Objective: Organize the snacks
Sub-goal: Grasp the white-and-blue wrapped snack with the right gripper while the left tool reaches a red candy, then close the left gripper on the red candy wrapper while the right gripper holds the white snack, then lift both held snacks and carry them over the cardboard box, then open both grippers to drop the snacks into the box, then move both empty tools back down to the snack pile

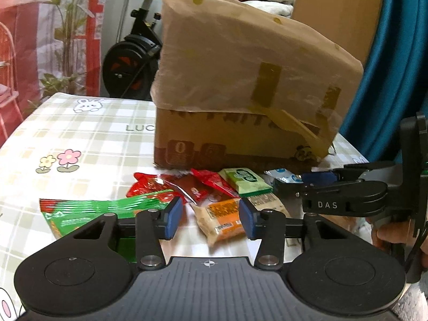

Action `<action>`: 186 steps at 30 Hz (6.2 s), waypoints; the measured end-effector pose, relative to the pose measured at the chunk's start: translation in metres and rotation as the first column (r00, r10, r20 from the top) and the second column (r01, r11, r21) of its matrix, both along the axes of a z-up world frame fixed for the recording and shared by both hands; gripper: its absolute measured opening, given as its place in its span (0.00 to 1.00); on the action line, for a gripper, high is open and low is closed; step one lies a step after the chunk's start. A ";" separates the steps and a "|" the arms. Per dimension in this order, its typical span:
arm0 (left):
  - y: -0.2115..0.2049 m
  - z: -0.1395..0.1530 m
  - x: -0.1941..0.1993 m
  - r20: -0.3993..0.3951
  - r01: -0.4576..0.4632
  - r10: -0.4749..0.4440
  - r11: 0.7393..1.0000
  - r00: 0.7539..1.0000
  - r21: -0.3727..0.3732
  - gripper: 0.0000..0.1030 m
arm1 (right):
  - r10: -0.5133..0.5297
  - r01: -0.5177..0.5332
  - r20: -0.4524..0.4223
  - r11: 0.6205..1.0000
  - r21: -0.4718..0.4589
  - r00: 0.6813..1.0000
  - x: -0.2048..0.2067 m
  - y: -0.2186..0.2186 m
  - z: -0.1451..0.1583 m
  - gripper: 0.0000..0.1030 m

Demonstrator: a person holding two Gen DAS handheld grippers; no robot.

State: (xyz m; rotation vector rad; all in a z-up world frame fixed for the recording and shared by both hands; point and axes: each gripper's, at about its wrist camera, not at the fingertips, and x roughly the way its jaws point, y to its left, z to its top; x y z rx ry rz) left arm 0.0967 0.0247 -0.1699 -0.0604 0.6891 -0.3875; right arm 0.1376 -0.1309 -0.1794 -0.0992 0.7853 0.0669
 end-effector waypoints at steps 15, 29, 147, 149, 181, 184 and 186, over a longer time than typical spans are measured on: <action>0.009 -0.013 0.006 0.011 -0.033 0.032 0.996 0.999 0.085 0.46 | 0.028 -0.029 -0.015 0.996 -0.080 1.000 0.013 0.004 -0.010 0.38; 0.054 0.000 0.033 0.014 -0.182 0.181 0.981 0.983 0.064 0.46 | 0.020 -0.022 0.024 0.995 0.096 1.000 -0.013 -0.004 0.002 0.31; -0.035 0.139 0.094 0.293 -0.041 0.026 0.998 0.956 0.045 0.51 | 0.008 -0.077 0.388 0.984 0.162 0.922 0.009 -0.060 0.164 0.58; -0.032 0.135 0.083 0.290 -0.041 0.025 0.998 0.957 0.047 0.51 | 0.014 -0.082 0.381 0.983 0.162 0.924 0.000 -0.055 0.161 0.58; 0.003 0.051 0.037 0.133 -0.107 0.102 0.994 0.986 0.025 0.51 | -0.086 0.030 0.215 0.968 0.250 0.973 -0.053 -0.040 0.063 0.57; 0.003 0.049 0.035 0.129 -0.104 0.100 0.994 0.987 0.024 0.51 | -0.085 0.032 0.210 0.969 0.243 0.974 -0.057 -0.039 0.060 0.57; 0.004 0.049 0.034 0.127 -0.105 0.101 0.994 0.987 0.024 0.51 | -0.088 0.036 0.209 0.969 0.243 0.974 -0.060 -0.041 0.058 0.57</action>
